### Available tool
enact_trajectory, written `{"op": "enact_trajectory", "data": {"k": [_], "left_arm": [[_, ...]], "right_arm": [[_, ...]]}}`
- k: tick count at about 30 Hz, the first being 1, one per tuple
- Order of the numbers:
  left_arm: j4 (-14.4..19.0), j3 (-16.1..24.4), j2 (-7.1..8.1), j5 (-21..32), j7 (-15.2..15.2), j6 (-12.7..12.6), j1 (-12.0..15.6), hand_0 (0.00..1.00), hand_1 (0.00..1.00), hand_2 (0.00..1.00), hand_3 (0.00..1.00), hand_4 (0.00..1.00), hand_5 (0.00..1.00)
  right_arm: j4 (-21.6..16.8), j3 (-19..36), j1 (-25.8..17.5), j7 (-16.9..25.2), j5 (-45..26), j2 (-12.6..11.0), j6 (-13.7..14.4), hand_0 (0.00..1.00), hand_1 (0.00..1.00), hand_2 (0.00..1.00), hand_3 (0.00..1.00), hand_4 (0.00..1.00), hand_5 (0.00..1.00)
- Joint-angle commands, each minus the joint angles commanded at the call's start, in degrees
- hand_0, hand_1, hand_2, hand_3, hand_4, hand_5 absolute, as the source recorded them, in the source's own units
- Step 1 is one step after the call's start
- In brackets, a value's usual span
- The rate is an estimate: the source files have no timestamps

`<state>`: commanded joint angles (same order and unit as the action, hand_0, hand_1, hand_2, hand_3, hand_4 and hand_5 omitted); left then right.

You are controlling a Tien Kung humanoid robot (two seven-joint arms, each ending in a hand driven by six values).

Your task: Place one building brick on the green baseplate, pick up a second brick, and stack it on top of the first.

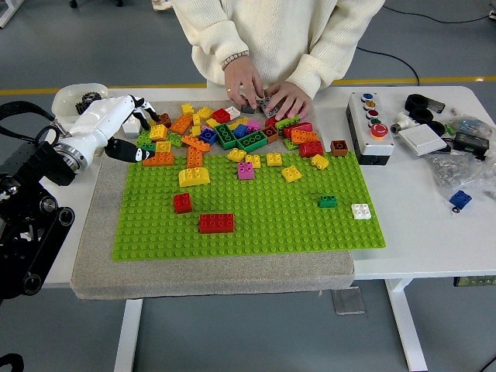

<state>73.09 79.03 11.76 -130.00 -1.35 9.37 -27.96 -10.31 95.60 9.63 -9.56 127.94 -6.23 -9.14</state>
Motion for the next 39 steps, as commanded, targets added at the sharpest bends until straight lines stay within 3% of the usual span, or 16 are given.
{"op": "enact_trajectory", "data": {"k": [3,4,9,10,13,15,16,19,21,22,27,28,33,34,39], "left_arm": [[0.1,0.2,0.04,0.0,-0.2,0.6,0.1,0.774,0.648,0.524,0.648,0.961,0.002],[0.1,0.3,0.05,0.0,-0.2,0.7,0.1,0.787,0.674,0.635,0.729,0.998,0.002],[0.1,0.6,0.16,0.0,-1.2,2.8,0.2,0.787,0.674,0.635,0.729,0.998,0.002],[0.1,0.5,0.19,0.0,-1.5,3.0,0.2,0.797,0.690,0.696,0.760,0.998,0.002],[0.0,0.3,0.28,0.0,-1.9,3.6,0.2,0.797,0.690,0.696,0.760,0.998,0.002],[0.1,0.1,0.36,0.0,-2.4,5.2,0.2,0.797,0.690,0.696,0.760,0.998,0.002],[0.1,0.1,0.38,0.0,-2.5,5.6,0.2,0.840,0.733,0.739,0.819,0.998,0.098],[0.2,-0.1,0.53,0.0,-2.9,6.6,0.1,0.840,0.733,0.739,0.819,0.998,0.098],[0.3,-0.3,0.67,0.0,-3.0,5.8,0.1,0.840,0.733,0.739,0.819,0.998,0.098],[0.3,-0.4,0.71,0.0,-3.0,5.2,0.1,0.833,0.725,0.708,0.770,0.998,0.017],[0.8,-0.7,0.96,0.0,-3.2,4.0,0.0,0.833,0.725,0.708,0.770,0.998,0.017],[0.9,-0.7,1.01,0.0,-3.1,4.1,0.0,0.817,0.698,0.575,0.684,0.981,0.002],[1.7,-1.0,1.23,0.0,-2.3,6.1,0.0,0.817,0.698,0.575,0.684,0.981,0.002],[1.9,-1.1,1.27,0.0,-2.1,6.5,0.0,0.805,0.674,0.537,0.598,0.950,0.002],[2.3,-1.3,1.39,0.0,-1.4,7.8,-0.2,0.805,0.674,0.537,0.598,0.950,0.002]], "right_arm": [[0.0,0.1,0.0,0.0,-0.1,0.0,0.0,0.747,0.656,0.725,0.613,0.847,0.336],[0.0,0.1,0.0,0.0,-0.1,0.0,0.0,0.747,0.656,0.725,0.614,0.847,0.336],[0.0,0.2,0.0,0.0,-0.2,0.0,0.1,0.747,0.656,0.725,0.614,0.847,0.336],[0.0,0.2,0.0,0.0,-0.3,0.0,0.1,0.747,0.656,0.725,0.614,0.847,0.336],[0.0,0.3,0.0,0.0,-0.3,0.0,0.1,0.747,0.656,0.725,0.614,0.847,0.336],[0.0,0.3,0.0,0.0,-0.3,0.0,0.1,0.747,0.656,0.725,0.614,0.847,0.336],[0.0,0.3,0.0,0.0,-0.3,0.0,0.1,0.746,0.657,0.725,0.614,0.847,0.335],[0.0,0.3,0.0,-0.1,-0.4,0.0,0.1,0.746,0.657,0.725,0.614,0.847,0.335],[0.0,0.3,0.0,-0.1,-0.4,0.0,0.1,0.746,0.657,0.725,0.614,0.847,0.335],[0.0,0.3,0.0,-0.1,-0.5,0.0,0.1,0.748,0.657,0.725,0.614,0.847,0.335],[0.0,0.4,0.0,-0.1,-0.5,0.0,0.2,0.748,0.657,0.725,0.614,0.847,0.335],[0.0,0.4,0.0,-0.1,-0.6,0.0,0.2,0.747,0.656,0.725,0.614,0.847,0.335],[0.0,0.3,0.1,-0.1,-0.8,-0.1,0.2,0.747,0.656,0.725,0.614,0.847,0.335],[0.0,0.3,0.1,-0.1,-0.8,-0.1,0.2,0.747,0.656,0.725,0.614,0.847,0.335],[0.0,0.4,0.1,-0.1,-0.8,-0.3,0.2,0.747,0.656,0.725,0.614,0.847,0.335]]}}
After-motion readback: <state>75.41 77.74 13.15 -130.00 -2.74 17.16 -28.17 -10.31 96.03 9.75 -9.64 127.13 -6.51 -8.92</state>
